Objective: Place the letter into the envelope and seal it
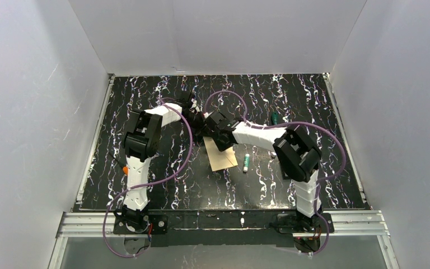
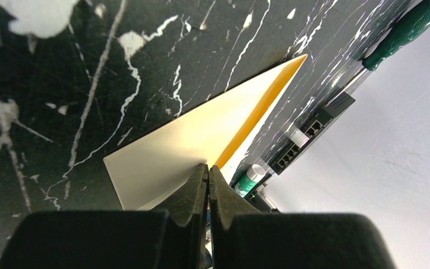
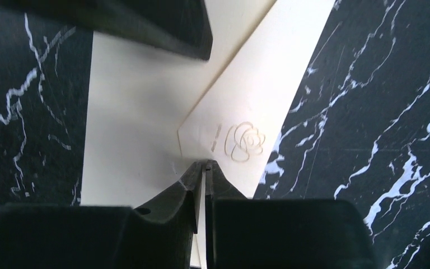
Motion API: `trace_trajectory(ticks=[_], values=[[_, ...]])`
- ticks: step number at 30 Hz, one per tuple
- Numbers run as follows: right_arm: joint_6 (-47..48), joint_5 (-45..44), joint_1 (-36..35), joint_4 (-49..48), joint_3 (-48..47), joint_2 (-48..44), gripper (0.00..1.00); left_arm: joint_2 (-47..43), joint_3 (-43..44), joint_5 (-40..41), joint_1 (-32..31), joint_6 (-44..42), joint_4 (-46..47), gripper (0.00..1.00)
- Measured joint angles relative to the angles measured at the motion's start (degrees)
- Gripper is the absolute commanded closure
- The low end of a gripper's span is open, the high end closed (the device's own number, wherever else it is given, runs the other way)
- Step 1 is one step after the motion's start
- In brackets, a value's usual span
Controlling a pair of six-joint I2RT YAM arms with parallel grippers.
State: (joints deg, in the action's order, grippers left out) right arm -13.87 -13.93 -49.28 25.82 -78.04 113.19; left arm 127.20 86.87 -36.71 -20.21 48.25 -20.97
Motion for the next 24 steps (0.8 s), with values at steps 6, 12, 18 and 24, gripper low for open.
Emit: trace_trajectory(ticks=[6, 12, 18, 24], values=[[-1.3, -1.2, 0.3, 1.4, -4.4, 3.1, 0.85, 0.0, 0.0, -0.2, 0.1, -1.2, 0.0, 1.0], [-2.3, -1.0, 0.7, 2.8, -7.6, 5.0, 0.85, 0.0, 0.0, -0.2, 0.1, -1.7, 0.0, 1.0], [-5.7, -1.0, 1.7, 2.1, -9.2, 6.2, 0.85, 0.0, 0.0, -0.2, 0.1, -1.7, 0.0, 1.0], [-9.9, -3.2, 1.7, 5.6, -13.3, 8.8, 0.87, 0.0, 0.0, -0.2, 0.2, -1.7, 0.1, 1.0]])
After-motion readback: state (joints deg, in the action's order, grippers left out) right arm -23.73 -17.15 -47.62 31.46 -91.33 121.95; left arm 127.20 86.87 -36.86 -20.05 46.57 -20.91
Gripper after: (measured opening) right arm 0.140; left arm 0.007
